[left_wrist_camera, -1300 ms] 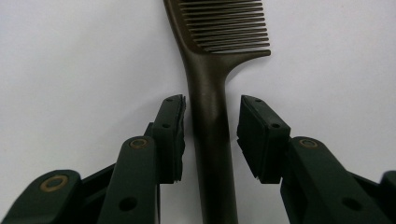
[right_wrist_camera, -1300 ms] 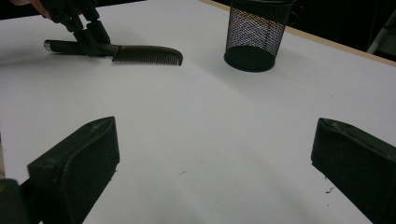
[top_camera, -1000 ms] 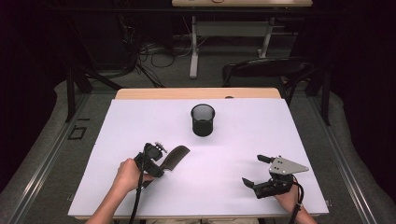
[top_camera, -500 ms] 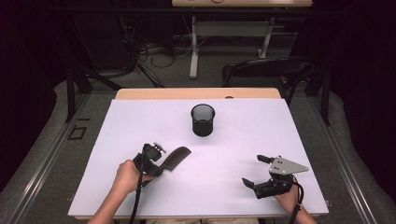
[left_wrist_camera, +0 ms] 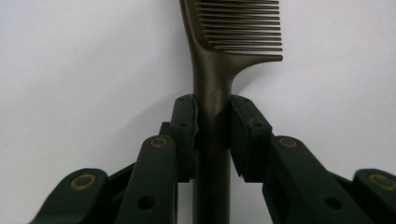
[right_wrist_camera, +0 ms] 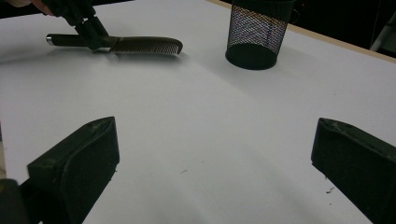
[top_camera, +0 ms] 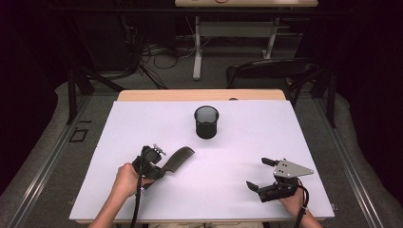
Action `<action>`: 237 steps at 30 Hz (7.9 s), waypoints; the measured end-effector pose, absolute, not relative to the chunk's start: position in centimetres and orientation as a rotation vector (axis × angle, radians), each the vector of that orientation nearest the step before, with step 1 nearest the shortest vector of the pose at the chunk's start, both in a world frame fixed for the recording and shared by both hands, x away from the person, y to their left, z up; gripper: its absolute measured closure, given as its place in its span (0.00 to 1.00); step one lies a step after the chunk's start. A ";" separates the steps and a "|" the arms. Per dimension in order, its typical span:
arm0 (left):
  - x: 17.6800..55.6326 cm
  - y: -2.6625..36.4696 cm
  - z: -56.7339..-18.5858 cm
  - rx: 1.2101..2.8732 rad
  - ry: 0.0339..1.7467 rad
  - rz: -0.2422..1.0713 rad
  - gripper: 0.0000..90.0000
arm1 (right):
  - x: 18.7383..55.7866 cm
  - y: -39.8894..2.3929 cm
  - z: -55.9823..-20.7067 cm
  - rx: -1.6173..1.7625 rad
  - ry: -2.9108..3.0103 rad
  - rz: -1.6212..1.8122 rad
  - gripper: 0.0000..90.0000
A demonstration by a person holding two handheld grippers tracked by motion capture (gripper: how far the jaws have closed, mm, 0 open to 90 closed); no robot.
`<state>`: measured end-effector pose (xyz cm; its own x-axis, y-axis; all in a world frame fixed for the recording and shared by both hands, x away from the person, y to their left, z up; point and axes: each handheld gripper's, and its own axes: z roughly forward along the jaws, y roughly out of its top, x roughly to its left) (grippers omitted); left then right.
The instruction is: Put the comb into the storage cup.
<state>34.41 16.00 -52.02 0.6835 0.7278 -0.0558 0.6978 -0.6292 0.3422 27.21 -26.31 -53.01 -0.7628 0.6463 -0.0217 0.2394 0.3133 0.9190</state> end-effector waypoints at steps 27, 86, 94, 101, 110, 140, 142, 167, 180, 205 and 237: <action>33.0 17.3 -50.1 2.368 1.002 0.217 0.81 | 27.2 -26.3 -52.9 0.779 2.200 1.443 0.01; 32.9 18.9 -50.1 2.072 0.949 0.385 0.81 | 27.3 -26.4 -52.8 0.781 2.194 1.446 0.01; 32.7 18.9 -50.0 2.038 0.938 0.411 0.81 | 27.3 -26.4 -52.8 0.782 2.192 1.446 0.01; 32.8 19.1 -50.1 2.006 0.937 0.423 0.81 | 27.3 -26.4 -52.8 0.778 2.194 1.446 0.01; 32.8 19.1 -50.1 1.965 0.927 0.449 0.81 | 27.3 -26.4 -52.8 0.781 2.194 1.446 0.01; 33.3 18.8 -49.8 1.868 0.922 0.489 0.81 | 27.4 -26.4 -52.9 0.803 2.189 1.447 0.01; 33.4 18.9 -49.8 1.860 0.925 0.492 0.81 | 27.5 -26.4 -53.0 0.801 2.186 1.453 0.01; 34.8 18.5 -49.0 1.786 0.929 0.495 0.81 | 27.5 -26.4 -53.0 0.810 2.188 1.445 0.01; 35.6 17.9 -48.4 1.754 0.914 0.501 0.81 | 27.4 -26.5 -53.0 0.811 2.179 1.447 0.01; 37.4 16.8 -47.2 1.704 0.892 0.508 0.81 | 27.5 -26.5 -53.0 0.819 2.184 1.444 0.01; 39.7 15.1 -45.9 1.679 0.866 0.499 0.81 | 27.5 -26.6 -52.9 0.819 2.180 1.443 0.01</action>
<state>39.72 15.12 -45.94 0.6402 0.7603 -0.1098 0.2863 -0.1036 0.9525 27.51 -26.64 -52.93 -0.7488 0.6627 -0.0090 0.2505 0.2955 0.9219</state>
